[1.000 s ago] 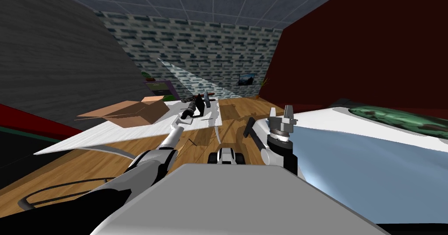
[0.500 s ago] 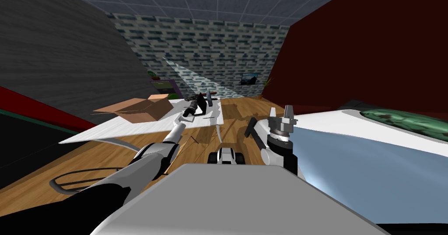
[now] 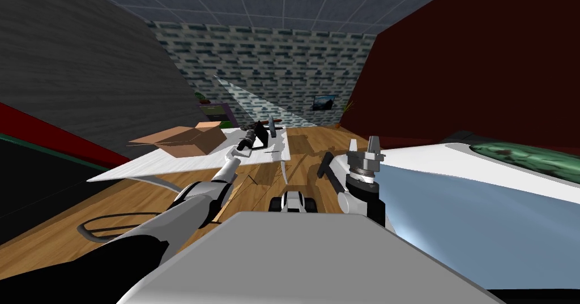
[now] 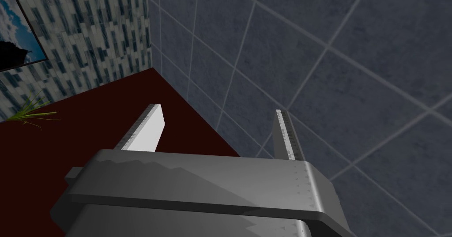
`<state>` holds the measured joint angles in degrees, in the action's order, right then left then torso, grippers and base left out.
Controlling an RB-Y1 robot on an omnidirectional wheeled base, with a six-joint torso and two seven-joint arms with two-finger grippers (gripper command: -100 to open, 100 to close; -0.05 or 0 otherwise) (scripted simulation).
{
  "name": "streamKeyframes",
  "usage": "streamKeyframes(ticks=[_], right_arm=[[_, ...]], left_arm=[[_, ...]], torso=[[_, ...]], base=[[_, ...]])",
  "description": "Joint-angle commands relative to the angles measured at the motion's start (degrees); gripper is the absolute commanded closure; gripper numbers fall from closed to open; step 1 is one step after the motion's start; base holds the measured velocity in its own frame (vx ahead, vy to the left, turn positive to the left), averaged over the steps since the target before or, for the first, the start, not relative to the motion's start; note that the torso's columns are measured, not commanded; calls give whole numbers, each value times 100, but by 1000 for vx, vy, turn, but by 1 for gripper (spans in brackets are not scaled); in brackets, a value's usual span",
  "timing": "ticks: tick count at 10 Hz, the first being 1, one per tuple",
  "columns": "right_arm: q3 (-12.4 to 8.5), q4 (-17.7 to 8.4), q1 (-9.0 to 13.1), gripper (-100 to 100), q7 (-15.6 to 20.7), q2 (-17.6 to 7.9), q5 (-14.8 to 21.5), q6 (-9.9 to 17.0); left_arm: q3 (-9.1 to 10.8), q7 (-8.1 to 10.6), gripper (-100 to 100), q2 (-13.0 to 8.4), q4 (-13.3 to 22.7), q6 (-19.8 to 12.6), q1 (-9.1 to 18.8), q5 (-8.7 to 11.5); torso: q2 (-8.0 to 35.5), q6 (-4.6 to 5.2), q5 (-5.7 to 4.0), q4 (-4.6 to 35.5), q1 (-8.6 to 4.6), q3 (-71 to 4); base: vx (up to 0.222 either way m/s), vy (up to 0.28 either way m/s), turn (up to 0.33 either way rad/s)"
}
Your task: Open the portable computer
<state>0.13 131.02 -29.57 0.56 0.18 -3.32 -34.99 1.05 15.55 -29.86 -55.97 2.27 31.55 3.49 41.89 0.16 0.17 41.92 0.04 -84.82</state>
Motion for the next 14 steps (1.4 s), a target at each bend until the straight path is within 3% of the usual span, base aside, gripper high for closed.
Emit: streamKeyframes(ticks=[1,2,3,6,8,9,10,11,12,13,14], right_arm=[[0,0,0,0,0,0,0,0],[0,0,0,0,0,0,0,0],[0,0,0,0,0,0,0,0],[0,0,0,0,0,0,0,0],[0,0,0,0,0,0,0,0],[0,0,0,0,0,0,0,0],[-1,0,0,0,0,-1,0,0],[-1,0,0,0,0,-1,0,0],[-1,0,-1,0,0,-1,0,0],[-1,0,0,0,0,-1,0,0],[-1,0,0,0,0,-1,0,0]], left_arm=[[-227,157,100,-69,525,272,481,153],[-227,157,100,-69,779,272,492,153],[-416,307,100,-151,988,552,779,300],[-416,307,100,-151,1482,552,961,300],[-391,291,100,-148,1373,496,920,296],[-238,562,100,37,1310,490,863,13],[-238,562,100,37,1310,490,863,13],[-83,801,100,222,1219,475,805,-234],[-83,834,100,222,1219,475,805,-269],[72,1089,100,407,1127,460,748,-491],[72,1106,100,407,1127,460,748,-550]], torso=[[22,-9,-11,23,-2,12],[42,-11,-18,42,-5,28],[40,-11,-14,34,-6,28],[54,-11,-23,50,-14,37],[35,-10,-17,35,-10,23],[36,-10,-20,39,-9,23],[40,-11,-17,41,3,27],[42,-15,-15,42,6,27],[42,-18,-16,44,7,28],[42,-17,-17,42,-1,27],[39,-12,-15,39,-1,26]], base=[[-56,-1,98],[-16,1,1],[-48,2,159],[-26,1,25],[0,0,0],[6,52,35],[6,64,6],[21,82,28],[16,67,12],[14,82,39],[9,65,7]])
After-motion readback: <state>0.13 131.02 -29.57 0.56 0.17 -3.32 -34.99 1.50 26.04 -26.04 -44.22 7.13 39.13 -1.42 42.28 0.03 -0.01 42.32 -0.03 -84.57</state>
